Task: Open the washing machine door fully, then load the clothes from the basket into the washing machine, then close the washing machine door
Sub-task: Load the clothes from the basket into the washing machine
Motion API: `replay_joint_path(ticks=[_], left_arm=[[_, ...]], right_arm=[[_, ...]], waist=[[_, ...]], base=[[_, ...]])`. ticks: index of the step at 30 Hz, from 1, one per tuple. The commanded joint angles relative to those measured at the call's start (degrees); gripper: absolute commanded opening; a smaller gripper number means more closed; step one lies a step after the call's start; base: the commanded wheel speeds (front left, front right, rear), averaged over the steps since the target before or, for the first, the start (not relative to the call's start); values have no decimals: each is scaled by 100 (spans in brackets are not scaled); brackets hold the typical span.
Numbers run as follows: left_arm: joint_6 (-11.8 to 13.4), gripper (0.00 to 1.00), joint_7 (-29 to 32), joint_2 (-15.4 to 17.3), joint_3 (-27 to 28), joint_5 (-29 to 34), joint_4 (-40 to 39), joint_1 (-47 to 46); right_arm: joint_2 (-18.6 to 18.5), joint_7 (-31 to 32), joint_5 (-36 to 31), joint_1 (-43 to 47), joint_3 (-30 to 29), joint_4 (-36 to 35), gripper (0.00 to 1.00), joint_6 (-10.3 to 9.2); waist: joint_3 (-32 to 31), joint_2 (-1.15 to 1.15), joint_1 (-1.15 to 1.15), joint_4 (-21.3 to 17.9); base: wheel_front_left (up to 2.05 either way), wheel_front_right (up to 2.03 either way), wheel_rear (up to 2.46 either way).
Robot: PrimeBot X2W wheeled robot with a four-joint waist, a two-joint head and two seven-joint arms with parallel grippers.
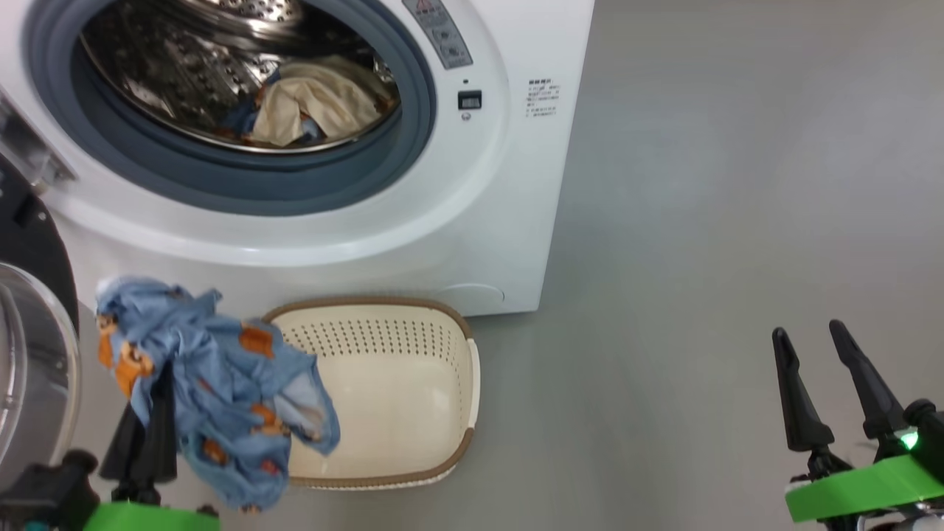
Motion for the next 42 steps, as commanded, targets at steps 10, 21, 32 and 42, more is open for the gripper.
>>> replay_joint_path(ticks=[10,21,32,42], left_arm=[[3,0,-61,134,107,-150,267,-1561],[3,0,-61,557,173,-203,1013,-3464],[3,0,-61,927,-95,-160,2350,-5108],[3,0,-61,1209,-578,-189,3695,-6532]], right_arm=[[43,-29,-80,-679,119,-216,100,26],[280,-29,-117,-1281,271,-211,100,26],[435,-29,-128,-1646,438,-218,100,26],[526,-29,-127,-1872,613,-228,100,26]], waist=[[969,0,0,-68],[1841,0,0,-382],[2407,0,0,-713],[2780,0,0,-971]], base=[[0,0,0],[0,0,0],[0,0,0],[0,0,0]])
